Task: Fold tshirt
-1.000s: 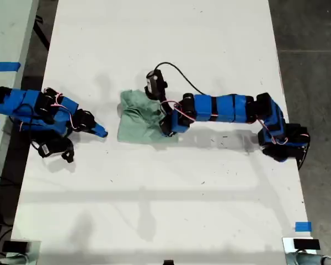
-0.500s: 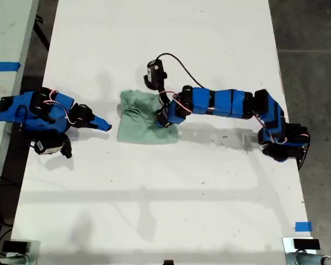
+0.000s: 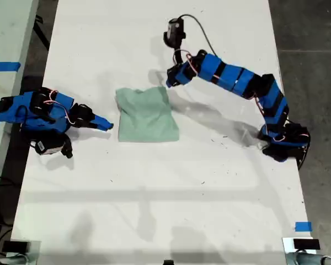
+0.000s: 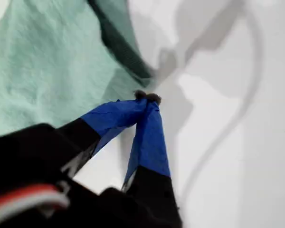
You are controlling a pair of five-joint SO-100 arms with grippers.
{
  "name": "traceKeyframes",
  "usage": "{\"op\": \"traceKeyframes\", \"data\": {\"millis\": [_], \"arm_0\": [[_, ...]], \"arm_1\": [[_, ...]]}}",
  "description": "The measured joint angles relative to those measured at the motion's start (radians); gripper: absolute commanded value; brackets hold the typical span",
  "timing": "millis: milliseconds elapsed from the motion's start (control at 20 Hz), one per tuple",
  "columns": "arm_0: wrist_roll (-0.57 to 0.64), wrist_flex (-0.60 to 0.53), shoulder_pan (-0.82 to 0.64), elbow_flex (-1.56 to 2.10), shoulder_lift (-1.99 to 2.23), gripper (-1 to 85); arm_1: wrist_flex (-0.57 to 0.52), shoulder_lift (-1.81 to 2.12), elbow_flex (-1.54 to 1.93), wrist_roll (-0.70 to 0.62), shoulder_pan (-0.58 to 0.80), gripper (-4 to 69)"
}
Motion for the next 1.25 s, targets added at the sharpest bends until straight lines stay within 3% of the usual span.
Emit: {"op": "traceKeyframes", "data": {"millis": [150,300,400,600,900,1000,1150,1250], "arm_0": [[0.0,0.0,0.028,0.0,0.0,18.1],[0.0,0.0,0.034,0.0,0.0,18.3],[0.0,0.0,0.034,0.0,0.0,18.3],[0.0,0.0,0.034,0.0,0.0,18.3],[0.0,0.0,0.034,0.0,0.0,18.3],[0.0,0.0,0.034,0.0,0.0,18.2],[0.0,0.0,0.034,0.0,0.0,18.2],[0.0,0.0,0.035,0.0,0.0,18.2]], "arm_1": [[0.124,0.176,0.0,-0.028,0.104,-1.3],[0.295,0.433,0.133,-0.029,0.078,-1.3],[0.339,0.657,0.359,0.006,0.052,-1.3],[0.265,1.235,1.043,0.206,-0.074,-1.3],[0.094,1.876,1.936,0.65,-0.324,-1.3],[0.12,2.137,2.172,0.828,-0.385,-1.2],[0.179,2.499,2.286,0.986,-0.448,-0.2],[0.187,2.543,2.292,0.966,-0.411,0.2]]}}
